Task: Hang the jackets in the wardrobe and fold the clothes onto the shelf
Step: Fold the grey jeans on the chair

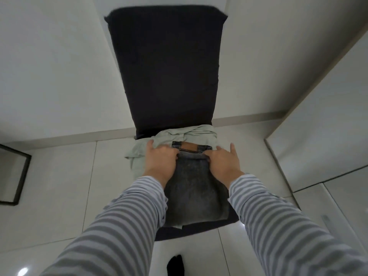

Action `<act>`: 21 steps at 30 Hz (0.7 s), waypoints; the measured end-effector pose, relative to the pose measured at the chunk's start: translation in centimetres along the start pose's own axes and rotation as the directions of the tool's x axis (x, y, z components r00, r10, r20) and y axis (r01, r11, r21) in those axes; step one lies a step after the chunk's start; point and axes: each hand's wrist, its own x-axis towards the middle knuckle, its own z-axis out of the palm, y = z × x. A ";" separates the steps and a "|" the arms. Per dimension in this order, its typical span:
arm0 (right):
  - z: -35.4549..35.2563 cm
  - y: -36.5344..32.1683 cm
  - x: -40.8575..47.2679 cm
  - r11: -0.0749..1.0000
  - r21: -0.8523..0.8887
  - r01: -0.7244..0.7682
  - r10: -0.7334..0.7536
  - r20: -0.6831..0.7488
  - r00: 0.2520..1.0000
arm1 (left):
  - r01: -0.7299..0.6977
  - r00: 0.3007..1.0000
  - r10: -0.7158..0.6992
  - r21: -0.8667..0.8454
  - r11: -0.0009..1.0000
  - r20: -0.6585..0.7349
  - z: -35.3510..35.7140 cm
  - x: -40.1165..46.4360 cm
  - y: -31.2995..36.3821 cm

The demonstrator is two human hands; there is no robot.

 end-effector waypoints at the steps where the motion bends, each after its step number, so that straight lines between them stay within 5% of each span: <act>1: 0.8 0.1 1.5 1.000 -0.015 -0.011 0.010 -0.003 1.000 | 0.009 1.000 -0.009 -0.001 1.000 -0.010 0.9 1.5 -0.1; 14: 13.5 2.8 13.0 0.996 0.027 0.083 -0.085 0.094 0.992 | 0.151 0.977 -0.102 -0.266 0.952 0.190 15.3 11.6 0.0; 21: 15.1 2.3 14.6 0.993 -0.048 0.107 -0.099 0.151 0.984 | 0.125 0.969 -0.084 -0.171 0.977 0.232 17.5 12.4 0.0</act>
